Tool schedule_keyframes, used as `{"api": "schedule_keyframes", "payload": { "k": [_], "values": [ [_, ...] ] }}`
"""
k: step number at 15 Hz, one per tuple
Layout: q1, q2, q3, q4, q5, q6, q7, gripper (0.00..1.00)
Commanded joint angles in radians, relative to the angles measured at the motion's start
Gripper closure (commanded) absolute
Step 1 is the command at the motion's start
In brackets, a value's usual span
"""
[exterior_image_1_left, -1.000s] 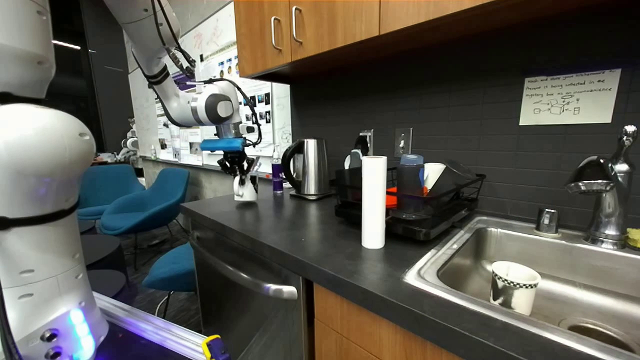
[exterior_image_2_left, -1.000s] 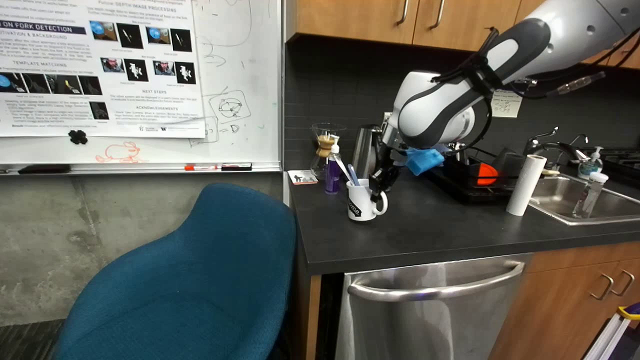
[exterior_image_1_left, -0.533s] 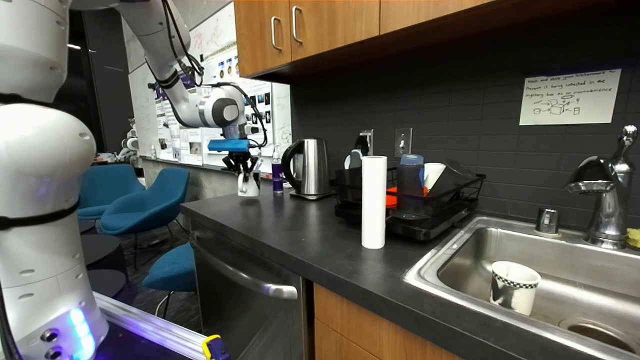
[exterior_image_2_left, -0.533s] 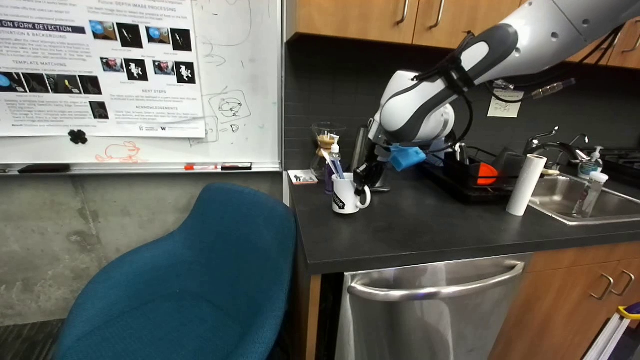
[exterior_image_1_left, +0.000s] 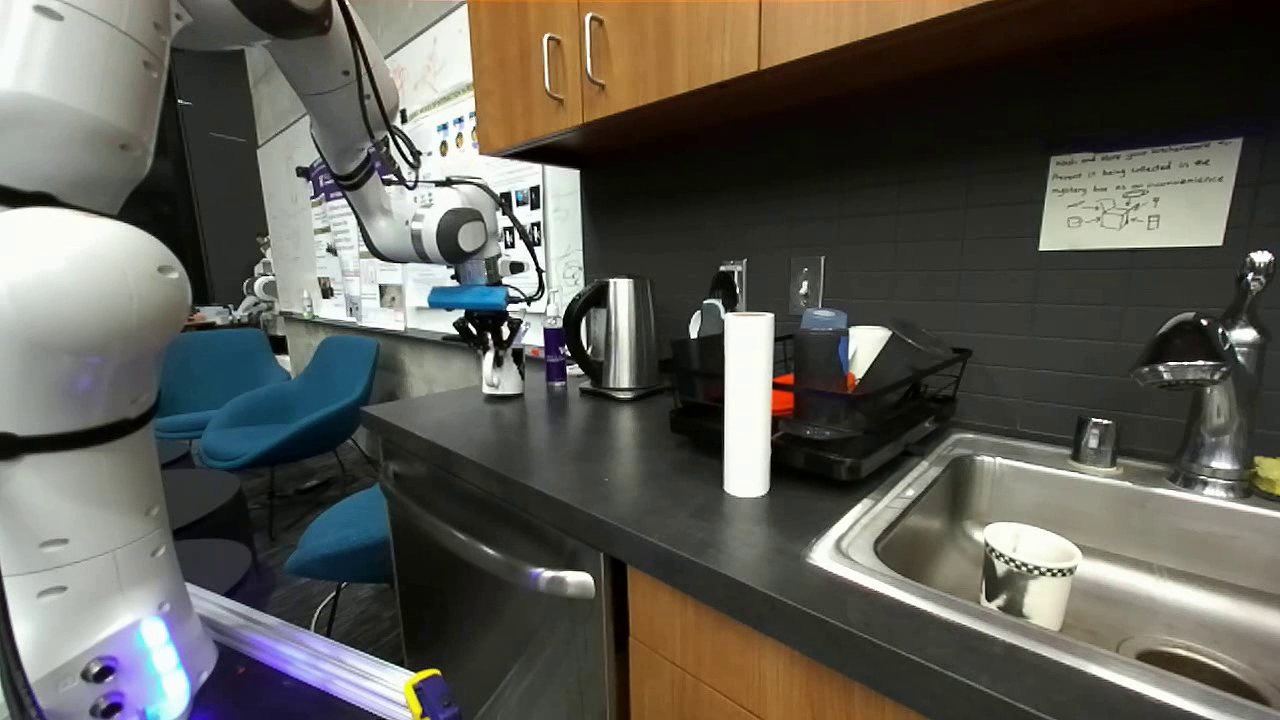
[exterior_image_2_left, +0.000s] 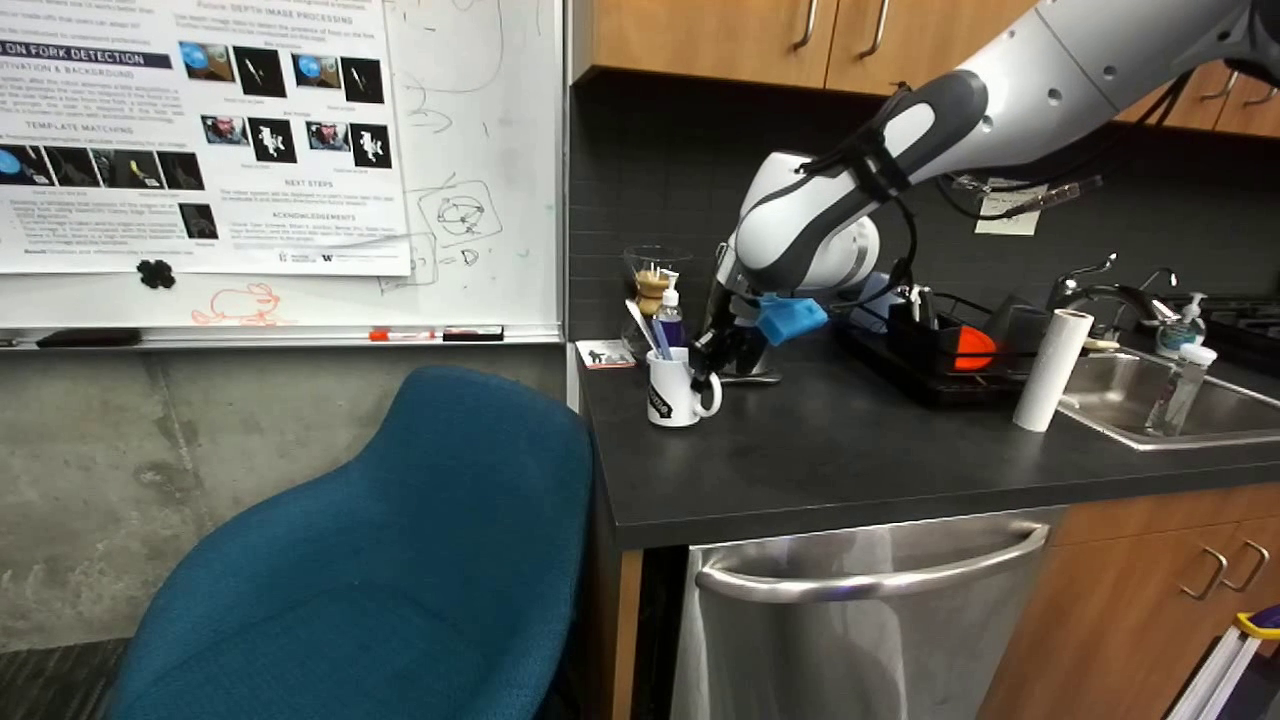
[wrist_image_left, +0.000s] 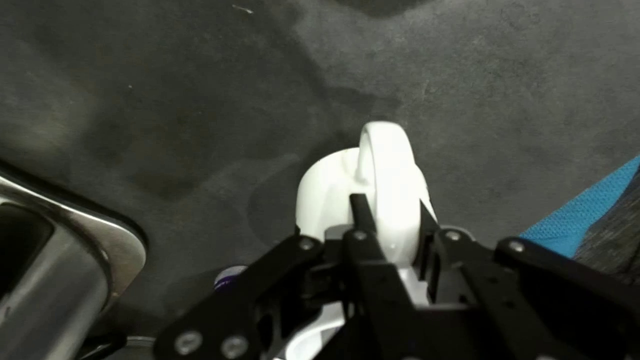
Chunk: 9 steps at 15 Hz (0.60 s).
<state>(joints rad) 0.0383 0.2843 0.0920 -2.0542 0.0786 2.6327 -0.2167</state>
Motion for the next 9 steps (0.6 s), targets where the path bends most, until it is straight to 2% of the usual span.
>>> {"api": "schedule_keyframes", "payload": {
  "k": [1,4,7,9],
  "values": [
    [-0.022,0.028,0.011,0.045,0.004,0.012,-0.033,0.95],
    [-0.031,0.033,0.012,0.05,0.007,0.013,-0.042,0.95],
    [-0.041,0.024,0.015,0.037,0.011,0.015,-0.056,0.54],
    [-0.047,0.014,0.015,0.026,0.015,0.007,-0.06,0.44]
  ]
}}
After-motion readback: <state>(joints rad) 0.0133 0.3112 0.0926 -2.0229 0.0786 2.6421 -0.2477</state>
